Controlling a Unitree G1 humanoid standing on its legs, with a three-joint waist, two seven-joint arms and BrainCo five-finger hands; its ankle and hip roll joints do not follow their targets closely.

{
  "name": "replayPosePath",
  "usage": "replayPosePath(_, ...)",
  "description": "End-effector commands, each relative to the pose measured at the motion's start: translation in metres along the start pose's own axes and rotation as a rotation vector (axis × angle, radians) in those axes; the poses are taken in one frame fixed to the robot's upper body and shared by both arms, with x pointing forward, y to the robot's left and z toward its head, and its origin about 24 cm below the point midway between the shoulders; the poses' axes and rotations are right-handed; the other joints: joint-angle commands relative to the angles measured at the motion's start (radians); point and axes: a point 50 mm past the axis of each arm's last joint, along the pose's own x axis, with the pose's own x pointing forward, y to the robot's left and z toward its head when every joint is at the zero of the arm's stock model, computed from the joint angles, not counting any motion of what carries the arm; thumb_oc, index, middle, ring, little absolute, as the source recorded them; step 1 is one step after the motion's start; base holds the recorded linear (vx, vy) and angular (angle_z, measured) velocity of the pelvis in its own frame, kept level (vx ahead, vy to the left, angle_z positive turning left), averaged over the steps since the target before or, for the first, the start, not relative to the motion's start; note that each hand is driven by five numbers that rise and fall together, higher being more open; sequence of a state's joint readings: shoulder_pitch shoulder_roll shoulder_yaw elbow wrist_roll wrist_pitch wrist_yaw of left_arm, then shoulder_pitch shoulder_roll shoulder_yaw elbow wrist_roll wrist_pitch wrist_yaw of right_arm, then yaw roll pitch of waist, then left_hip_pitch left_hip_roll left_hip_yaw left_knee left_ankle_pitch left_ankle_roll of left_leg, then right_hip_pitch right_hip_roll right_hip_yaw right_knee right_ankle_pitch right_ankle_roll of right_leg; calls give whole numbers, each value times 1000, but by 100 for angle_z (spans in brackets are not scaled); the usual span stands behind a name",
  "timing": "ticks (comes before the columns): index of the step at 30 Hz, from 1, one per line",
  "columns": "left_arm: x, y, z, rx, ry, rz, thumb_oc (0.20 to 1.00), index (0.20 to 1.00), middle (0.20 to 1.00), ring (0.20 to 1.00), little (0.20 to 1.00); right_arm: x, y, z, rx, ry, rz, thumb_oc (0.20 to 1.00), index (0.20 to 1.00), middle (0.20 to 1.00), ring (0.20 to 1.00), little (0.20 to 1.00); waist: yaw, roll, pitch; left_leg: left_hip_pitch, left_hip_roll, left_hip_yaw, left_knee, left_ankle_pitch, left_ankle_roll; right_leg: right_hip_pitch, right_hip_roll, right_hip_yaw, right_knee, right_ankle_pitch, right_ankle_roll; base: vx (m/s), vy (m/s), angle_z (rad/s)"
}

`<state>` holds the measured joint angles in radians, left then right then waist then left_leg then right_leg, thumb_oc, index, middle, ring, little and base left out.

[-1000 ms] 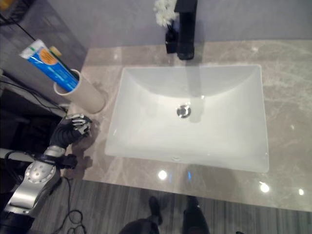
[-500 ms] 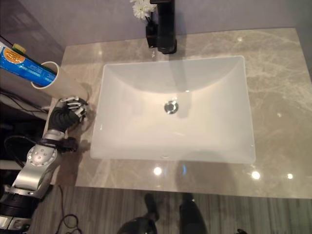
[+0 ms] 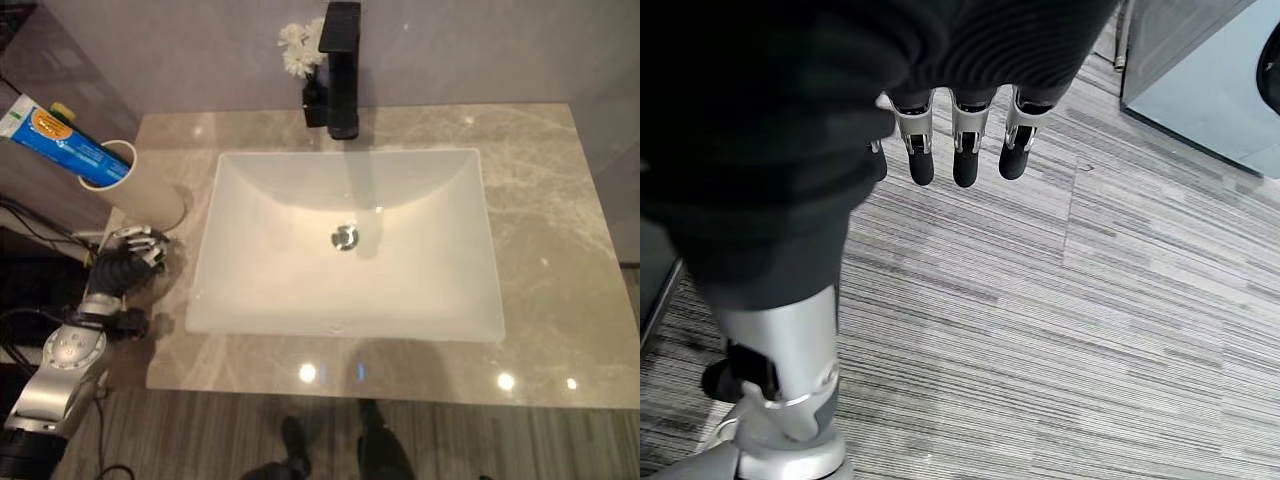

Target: Put brush and paste in cup on sink, flatten towel.

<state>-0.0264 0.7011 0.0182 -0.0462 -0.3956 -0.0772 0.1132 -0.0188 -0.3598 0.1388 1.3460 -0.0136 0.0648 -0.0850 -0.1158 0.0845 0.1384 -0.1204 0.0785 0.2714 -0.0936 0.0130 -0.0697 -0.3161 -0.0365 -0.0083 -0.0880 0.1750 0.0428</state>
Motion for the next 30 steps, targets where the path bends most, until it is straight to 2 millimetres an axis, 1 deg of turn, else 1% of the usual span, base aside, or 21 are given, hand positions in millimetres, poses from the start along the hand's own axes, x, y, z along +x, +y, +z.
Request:
replayPosePath(1,8,17,3,-6,-9,80,200,200,200,200,200,-1,0,-18,2,65,-4,1000,1000,1000,1000,1000,0,5,13,12,103,-73,6,58,-87,-3,-77,14,61,-42,91,0,0,0)
replayPosePath(5,15,23,3,8,-9,120,200,200,200,200,200,-1,0,-20,-9,71,-5,1000,1000,1000,1000,1000,-7,3,12,11,104,-69,6,56,-89,-7,-75,17,59,-40,91,0,0,0)
replayPosePath(10,25,19,5,-7,-16,127,200,200,200,200,200,-1,-1,-19,-21,69,-10,1000,1000,1000,1000,1000,-14,1,12,12,106,-63,6,56,-90,-12,-74,21,59,-39,91,0,1,-1)
replayPosePath(13,30,18,2,-23,-4,139,200,200,200,200,200,-1,-2,-17,-18,63,-13,1000,1000,1000,1000,1000,-23,-1,9,12,108,-60,6,57,-93,-16,-70,26,60,-38,89,0,0,0)
replayPosePath(16,32,23,-2,-17,16,173,200,200,200,200,200,-1,-2,-15,-4,58,-11,1000,1000,1000,1000,1000,-29,-4,6,11,109,-55,6,55,-94,-20,-67,33,57,-36,89,4,-4,-5)
replayPosePath(21,38,33,-9,-5,50,237,200,200,200,200,200,-1,-4,-20,-18,74,-15,1000,1000,1000,1000,1000,-39,-11,-7,18,111,-42,6,51,-94,-26,-62,48,51,-33,89,12,4,-8)
replayPosePath(25,45,35,-4,20,38,245,200,200,200,200,200,-1,-3,-20,-23,70,-13,1000,1000,1000,1000,1000,-43,-14,-9,19,113,-42,6,50,-97,-25,-60,47,52,-36,89,8,-6,-4)
replayPosePath(30,46,39,-5,19,49,270,200,200,200,200,200,-1,-4,-16,-21,57,-16,1000,1000,1000,1000,1000,-44,-18,-10,16,114,-43,6,50,-99,-29,-57,45,52,-34,88,0,0,0)
